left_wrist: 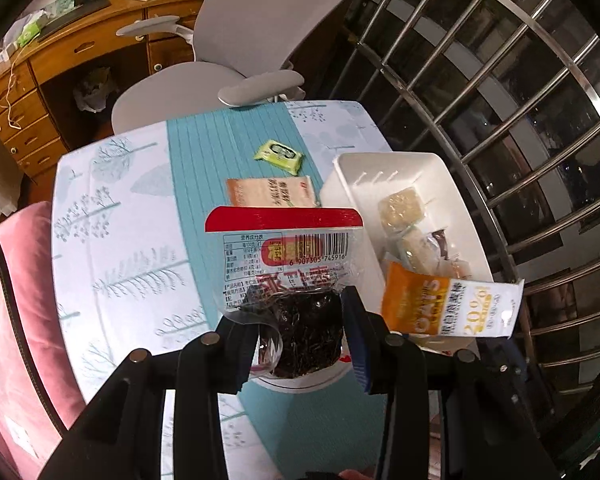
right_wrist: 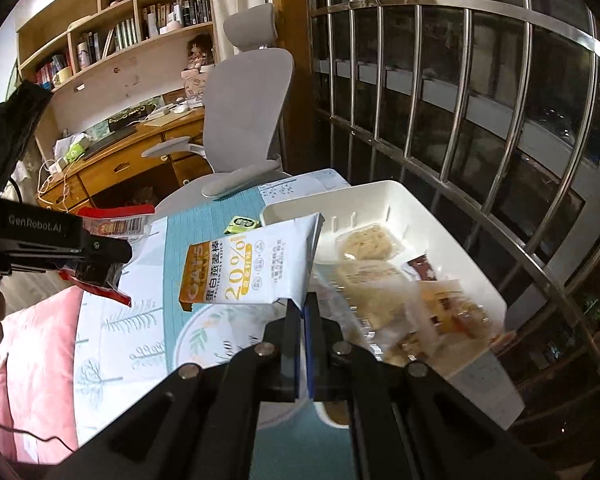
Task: Organize snacks
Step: 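Carry the red-topped bag with left tool while right carries OATS packet over the tray, then open both tools to drop the red-topped bag and OATS packet into the tray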
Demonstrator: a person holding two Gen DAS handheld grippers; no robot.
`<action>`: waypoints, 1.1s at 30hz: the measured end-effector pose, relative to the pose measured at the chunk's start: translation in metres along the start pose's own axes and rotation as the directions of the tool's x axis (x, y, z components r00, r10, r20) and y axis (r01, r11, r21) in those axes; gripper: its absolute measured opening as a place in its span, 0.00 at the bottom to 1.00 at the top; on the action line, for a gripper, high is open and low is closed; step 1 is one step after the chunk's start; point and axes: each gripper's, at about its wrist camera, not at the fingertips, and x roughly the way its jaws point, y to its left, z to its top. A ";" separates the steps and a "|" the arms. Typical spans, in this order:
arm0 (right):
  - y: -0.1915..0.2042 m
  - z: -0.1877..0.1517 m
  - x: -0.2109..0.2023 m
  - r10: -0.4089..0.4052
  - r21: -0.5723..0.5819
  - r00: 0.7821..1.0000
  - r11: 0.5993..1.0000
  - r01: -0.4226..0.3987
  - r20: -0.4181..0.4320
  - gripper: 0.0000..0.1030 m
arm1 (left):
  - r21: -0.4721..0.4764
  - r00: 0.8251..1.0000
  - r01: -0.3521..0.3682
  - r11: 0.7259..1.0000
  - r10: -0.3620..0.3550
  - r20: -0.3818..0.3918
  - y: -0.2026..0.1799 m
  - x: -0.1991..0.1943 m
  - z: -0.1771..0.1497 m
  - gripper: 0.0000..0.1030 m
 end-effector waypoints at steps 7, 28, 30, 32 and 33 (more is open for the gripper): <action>-0.058 0.002 0.000 0.050 -0.071 0.997 0.996 -0.054 -0.057 0.01 | -0.054 1.000 0.028 0.998 -0.027 0.016 -0.047 0.013 -0.026 0.37; -0.145 0.021 0.024 0.157 -0.379 0.973 0.900 -0.213 -0.171 0.02 | -0.054 0.998 0.067 0.996 -0.067 0.006 -0.176 0.077 -0.034 0.46; -0.150 0.022 0.032 0.148 -0.377 0.970 0.901 -0.213 -0.195 0.04 | -0.055 0.999 0.046 0.997 -0.046 0.008 -0.179 0.080 -0.033 0.53; -0.152 0.024 0.035 0.144 -0.378 0.969 0.901 -0.213 -0.202 0.08 | -0.066 1.000 0.028 0.997 -0.028 0.004 -0.178 0.081 -0.034 0.60; -0.153 0.024 0.037 0.142 -0.380 0.968 0.900 -0.212 -0.205 0.16 | -0.073 1.000 0.015 0.997 -0.016 0.000 -0.177 0.082 -0.034 0.64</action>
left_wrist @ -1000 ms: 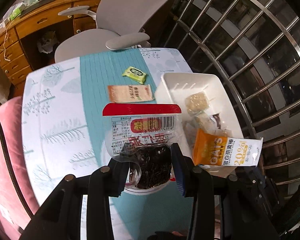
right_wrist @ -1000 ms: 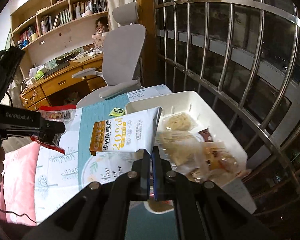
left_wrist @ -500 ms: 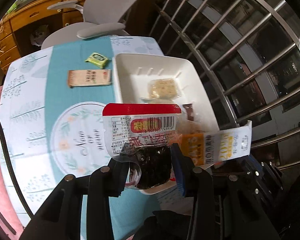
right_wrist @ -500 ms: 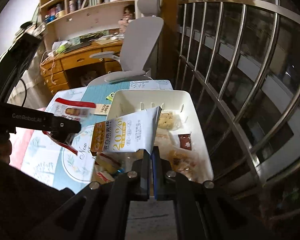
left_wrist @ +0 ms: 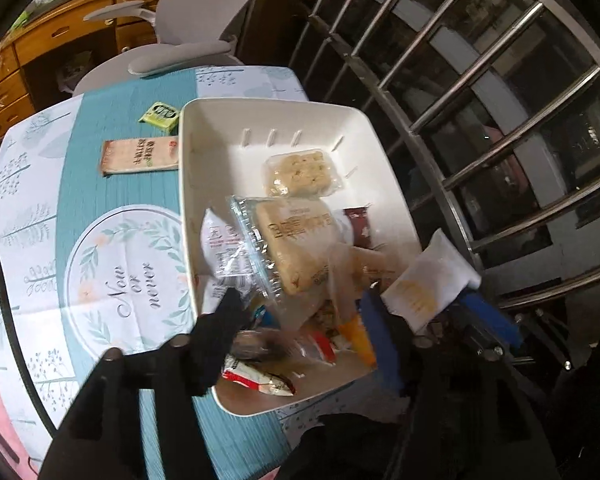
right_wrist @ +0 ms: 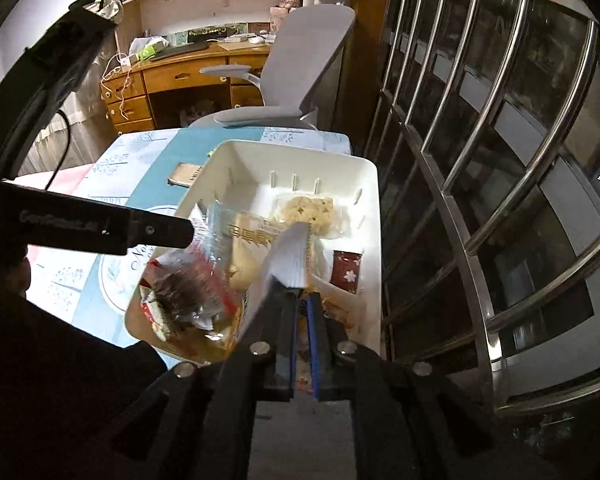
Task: Organize snacks
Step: 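Open both tools to drop the red-topped bag and OATS packet into the tray, then move both tools from the tray to the brown biscuit packet and green packet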
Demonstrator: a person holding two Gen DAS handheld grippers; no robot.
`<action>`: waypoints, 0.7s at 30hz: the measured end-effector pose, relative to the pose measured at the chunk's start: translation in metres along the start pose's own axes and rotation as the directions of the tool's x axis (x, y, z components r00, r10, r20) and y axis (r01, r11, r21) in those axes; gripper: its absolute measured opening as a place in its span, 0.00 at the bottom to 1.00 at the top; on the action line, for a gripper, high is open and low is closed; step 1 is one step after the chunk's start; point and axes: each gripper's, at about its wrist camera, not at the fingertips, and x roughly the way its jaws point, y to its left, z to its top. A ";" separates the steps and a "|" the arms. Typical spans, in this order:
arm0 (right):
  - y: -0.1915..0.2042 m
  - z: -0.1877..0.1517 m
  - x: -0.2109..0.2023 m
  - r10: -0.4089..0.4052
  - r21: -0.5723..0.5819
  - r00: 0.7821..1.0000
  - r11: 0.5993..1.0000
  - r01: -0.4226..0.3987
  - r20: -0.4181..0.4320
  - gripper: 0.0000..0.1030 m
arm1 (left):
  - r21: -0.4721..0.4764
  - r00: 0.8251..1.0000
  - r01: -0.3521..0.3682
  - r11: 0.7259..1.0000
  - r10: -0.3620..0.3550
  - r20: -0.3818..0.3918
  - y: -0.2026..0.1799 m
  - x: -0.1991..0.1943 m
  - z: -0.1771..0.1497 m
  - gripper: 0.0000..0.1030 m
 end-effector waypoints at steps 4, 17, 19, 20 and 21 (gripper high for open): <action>0.000 0.001 0.002 0.006 -0.006 1.000 1.000 -0.006 -0.003 0.39 | -0.033 1.000 -0.020 0.999 0.020 -0.005 0.010 -0.002 -0.003 0.65; 0.005 0.010 0.013 0.028 0.062 0.998 0.998 -0.024 -0.053 0.49 | -0.065 0.996 -0.090 0.994 0.090 0.002 0.059 -0.025 -0.018 0.67; 0.007 0.013 0.016 0.040 0.073 0.997 0.997 -0.035 -0.069 0.50 | -0.049 0.995 -0.101 0.994 0.102 0.001 0.067 -0.029 -0.018 0.67; 0.008 0.016 0.018 0.053 0.081 0.995 0.996 -0.046 -0.084 0.50 | -0.039 0.994 -0.108 0.993 0.108 0.000 0.072 -0.031 -0.017 0.67; 0.009 0.019 0.020 0.068 0.092 0.993 0.994 -0.058 -0.099 0.51 | -0.025 0.993 -0.116 0.993 0.116 0.000 0.078 -0.034 -0.016 0.67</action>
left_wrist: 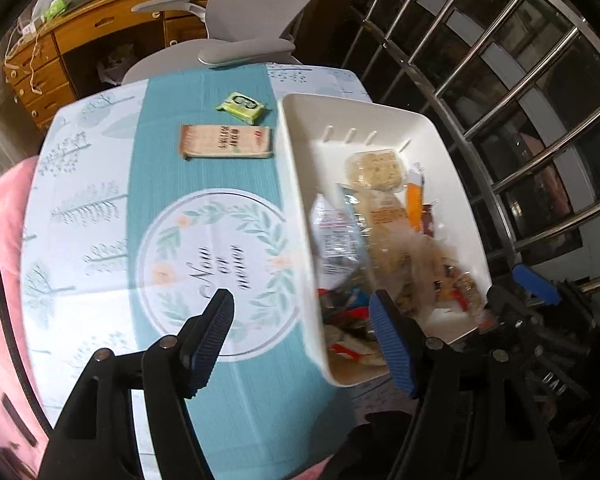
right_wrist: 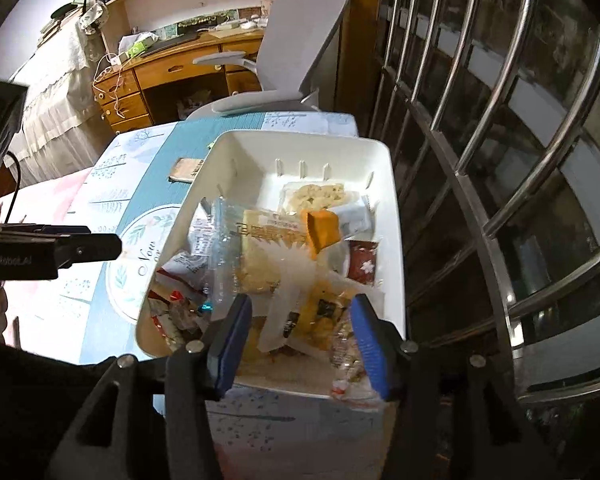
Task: Organize snacks
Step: 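Move both tools from the tray to the brown biscuit packet and green packet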
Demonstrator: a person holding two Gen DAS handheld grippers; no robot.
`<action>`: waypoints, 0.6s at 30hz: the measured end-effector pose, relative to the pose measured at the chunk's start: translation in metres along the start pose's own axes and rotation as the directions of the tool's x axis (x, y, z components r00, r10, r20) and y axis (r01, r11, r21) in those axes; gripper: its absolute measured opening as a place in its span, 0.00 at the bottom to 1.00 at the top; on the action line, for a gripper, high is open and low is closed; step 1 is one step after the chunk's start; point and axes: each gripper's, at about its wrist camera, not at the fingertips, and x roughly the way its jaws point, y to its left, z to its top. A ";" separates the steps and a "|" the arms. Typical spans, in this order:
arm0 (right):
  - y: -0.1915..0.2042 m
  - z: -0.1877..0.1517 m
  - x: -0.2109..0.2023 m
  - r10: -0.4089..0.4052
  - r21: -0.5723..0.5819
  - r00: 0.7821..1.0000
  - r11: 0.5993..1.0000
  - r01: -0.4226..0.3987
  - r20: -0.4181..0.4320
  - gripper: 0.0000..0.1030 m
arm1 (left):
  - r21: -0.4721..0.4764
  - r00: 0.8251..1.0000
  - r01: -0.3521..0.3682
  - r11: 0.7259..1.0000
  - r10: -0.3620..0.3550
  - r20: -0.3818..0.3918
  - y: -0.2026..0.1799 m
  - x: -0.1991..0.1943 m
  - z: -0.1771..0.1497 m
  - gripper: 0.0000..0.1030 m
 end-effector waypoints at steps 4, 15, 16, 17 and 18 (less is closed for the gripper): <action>0.003 0.016 0.006 0.051 0.058 0.998 0.997 -0.048 -0.047 0.56 | 0.059 1.000 -0.028 0.998 0.028 -0.001 0.019 -0.006 0.007 0.71; 0.031 0.086 0.013 0.046 0.056 0.992 0.998 -0.040 -0.116 0.67 | 0.292 0.995 -0.089 0.952 0.098 -0.016 0.074 0.003 0.045 0.77; 0.036 0.095 0.014 0.039 0.039 0.992 0.999 -0.034 -0.118 0.68 | 0.325 0.995 -0.091 0.941 0.102 -0.016 0.079 0.005 0.051 0.77; 0.040 0.104 0.015 0.032 0.021 0.992 0.999 -0.029 -0.119 0.68 | 0.349 0.994 -0.093 0.932 0.104 -0.014 0.082 0.008 0.055 0.77; 0.042 0.110 0.016 0.030 0.011 0.993 1.000 -0.029 -0.118 0.69 | 0.375 0.994 -0.092 0.922 0.104 -0.013 0.085 0.011 0.060 0.77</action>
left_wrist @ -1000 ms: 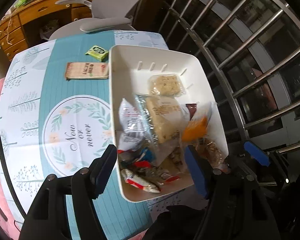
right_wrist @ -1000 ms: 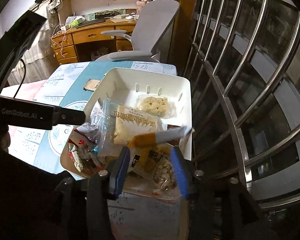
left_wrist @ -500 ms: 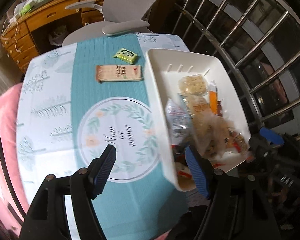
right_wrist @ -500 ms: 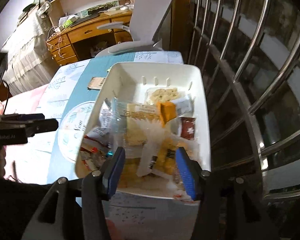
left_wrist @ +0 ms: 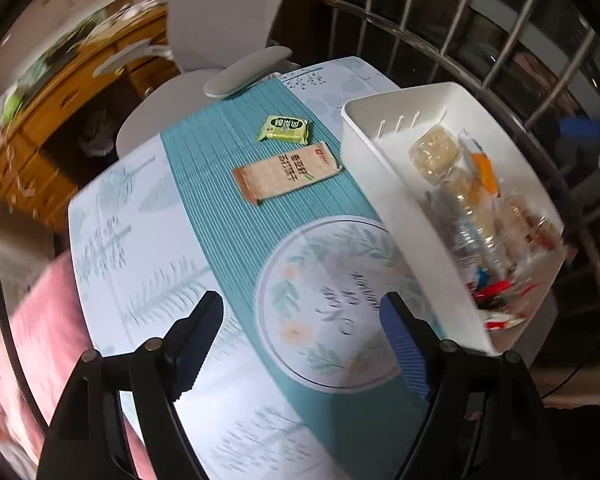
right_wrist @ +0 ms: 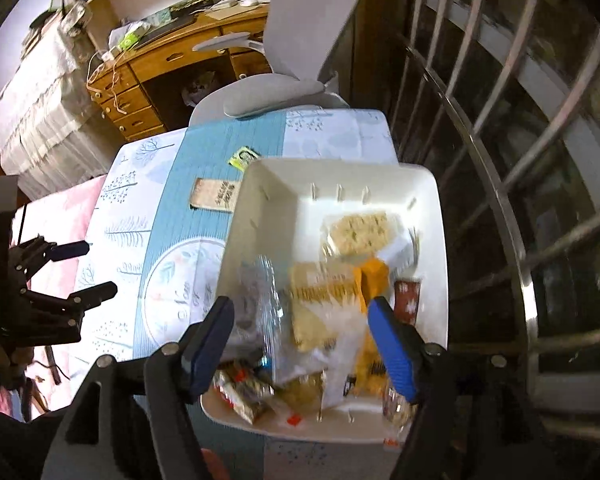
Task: Organize snacks
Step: 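Move both tools from the tray to the brown biscuit packet and green packet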
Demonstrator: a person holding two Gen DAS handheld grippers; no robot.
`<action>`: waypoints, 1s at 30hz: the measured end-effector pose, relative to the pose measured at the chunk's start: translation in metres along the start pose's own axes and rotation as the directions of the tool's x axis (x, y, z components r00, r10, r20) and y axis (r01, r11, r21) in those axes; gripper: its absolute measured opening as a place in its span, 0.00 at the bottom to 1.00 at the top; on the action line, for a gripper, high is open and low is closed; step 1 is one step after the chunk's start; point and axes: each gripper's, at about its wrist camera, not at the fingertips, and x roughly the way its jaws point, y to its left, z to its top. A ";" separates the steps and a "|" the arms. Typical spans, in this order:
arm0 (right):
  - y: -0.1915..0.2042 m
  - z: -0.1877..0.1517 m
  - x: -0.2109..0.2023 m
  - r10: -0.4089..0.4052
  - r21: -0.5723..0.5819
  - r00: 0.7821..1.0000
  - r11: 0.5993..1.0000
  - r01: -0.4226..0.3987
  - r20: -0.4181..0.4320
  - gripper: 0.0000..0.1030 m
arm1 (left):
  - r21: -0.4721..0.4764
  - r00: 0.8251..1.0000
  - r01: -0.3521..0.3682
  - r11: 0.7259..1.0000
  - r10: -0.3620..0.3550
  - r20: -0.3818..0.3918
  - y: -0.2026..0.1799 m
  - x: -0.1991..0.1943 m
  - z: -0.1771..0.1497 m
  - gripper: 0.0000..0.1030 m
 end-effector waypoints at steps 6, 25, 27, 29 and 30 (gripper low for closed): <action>0.023 0.051 0.009 0.014 -0.103 0.999 0.995 -0.011 0.038 0.73 | 0.144 1.000 -0.003 0.990 0.000 0.024 0.015 0.023 0.017 0.78; 0.051 0.177 0.128 0.113 -0.414 0.993 0.905 -0.098 0.012 0.75 | 0.438 0.991 0.083 0.895 -0.121 0.060 0.038 0.109 0.068 0.78; 0.053 0.188 0.146 0.117 -0.440 0.993 0.891 -0.110 -0.010 0.75 | 0.458 0.991 0.098 0.884 -0.131 0.040 0.037 0.122 0.074 0.79; 0.053 0.198 0.164 0.130 -0.445 0.991 0.885 -0.135 -0.043 0.75 | 0.468 0.990 0.107 0.877 -0.139 0.033 0.037 0.132 0.079 0.81; 0.054 0.200 0.171 0.131 -0.445 0.990 0.884 -0.144 -0.059 0.75 | 0.476 0.989 0.116 0.872 -0.146 0.026 0.036 0.138 0.080 0.83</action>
